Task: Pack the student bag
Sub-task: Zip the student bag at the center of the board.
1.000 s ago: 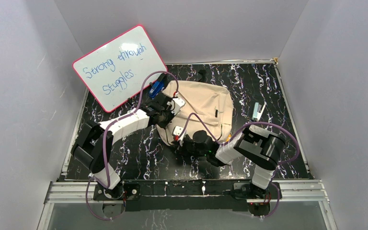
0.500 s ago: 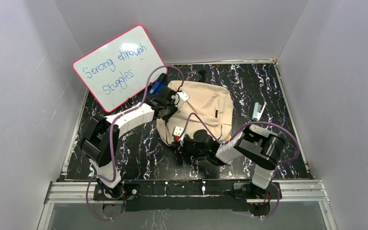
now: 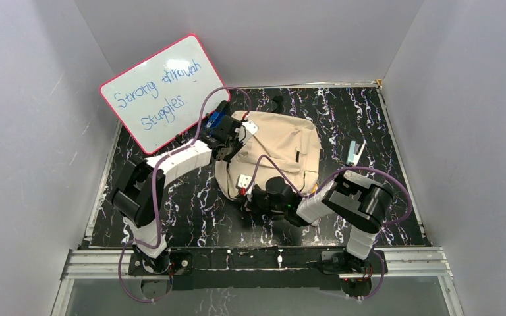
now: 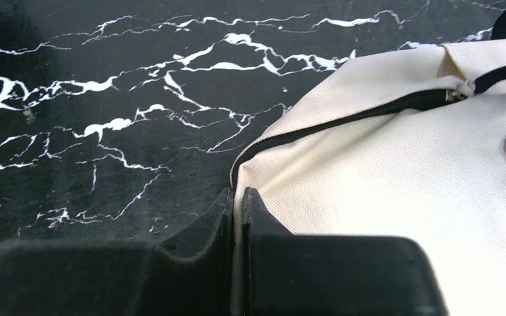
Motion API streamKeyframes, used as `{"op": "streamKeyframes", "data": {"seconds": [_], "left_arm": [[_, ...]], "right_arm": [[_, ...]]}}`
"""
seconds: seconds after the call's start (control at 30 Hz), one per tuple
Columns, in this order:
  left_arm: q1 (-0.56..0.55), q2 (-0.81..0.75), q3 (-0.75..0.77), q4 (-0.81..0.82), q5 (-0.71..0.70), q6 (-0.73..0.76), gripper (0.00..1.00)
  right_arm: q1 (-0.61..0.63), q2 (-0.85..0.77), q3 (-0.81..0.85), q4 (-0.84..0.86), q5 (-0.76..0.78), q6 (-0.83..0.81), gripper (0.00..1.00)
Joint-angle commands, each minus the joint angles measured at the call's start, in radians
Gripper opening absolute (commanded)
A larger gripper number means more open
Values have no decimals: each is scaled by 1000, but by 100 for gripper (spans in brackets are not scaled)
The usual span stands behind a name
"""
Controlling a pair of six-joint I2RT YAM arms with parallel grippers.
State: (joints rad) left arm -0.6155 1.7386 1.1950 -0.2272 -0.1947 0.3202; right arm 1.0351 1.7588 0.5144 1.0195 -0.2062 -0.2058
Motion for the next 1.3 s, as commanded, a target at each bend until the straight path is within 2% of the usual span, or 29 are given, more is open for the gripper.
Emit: {"op": "streamKeyframes", "data": {"seconds": [0.0,0.1,0.27,0.37,0.67,0.73,0.8,0.87,1.03,1.17,1.27], "left_arm": [[26,-3,100,47,-59,-27,24],[26,-41,114,18,-39,-80,40],[29,-200,45,59,-64,-168,59],[40,-347,-35,115,-188,-246,70],[88,-701,-252,26,-466,-552,74],[91,-749,-282,-9,-488,-621,75],[92,-786,-301,-53,-500,-697,75],[92,-811,-311,-88,-512,-769,75],[94,-849,-332,-151,-466,-940,75],[94,-852,-355,-172,-358,-1036,76],[94,-834,-345,-254,-335,-1154,77]], "right_arm": [[27,4,15,-43,-124,26,0],[26,3,32,-47,-113,33,0],[26,9,99,-72,-99,59,0],[26,18,180,-111,-73,113,0],[26,159,535,-332,-102,177,2],[26,191,610,-373,-122,180,10],[26,190,643,-386,-110,175,26],[25,158,643,-406,-61,138,38],[8,15,579,-514,112,56,51],[-50,-83,573,-698,237,70,58],[-117,-120,615,-872,331,149,72]]}}
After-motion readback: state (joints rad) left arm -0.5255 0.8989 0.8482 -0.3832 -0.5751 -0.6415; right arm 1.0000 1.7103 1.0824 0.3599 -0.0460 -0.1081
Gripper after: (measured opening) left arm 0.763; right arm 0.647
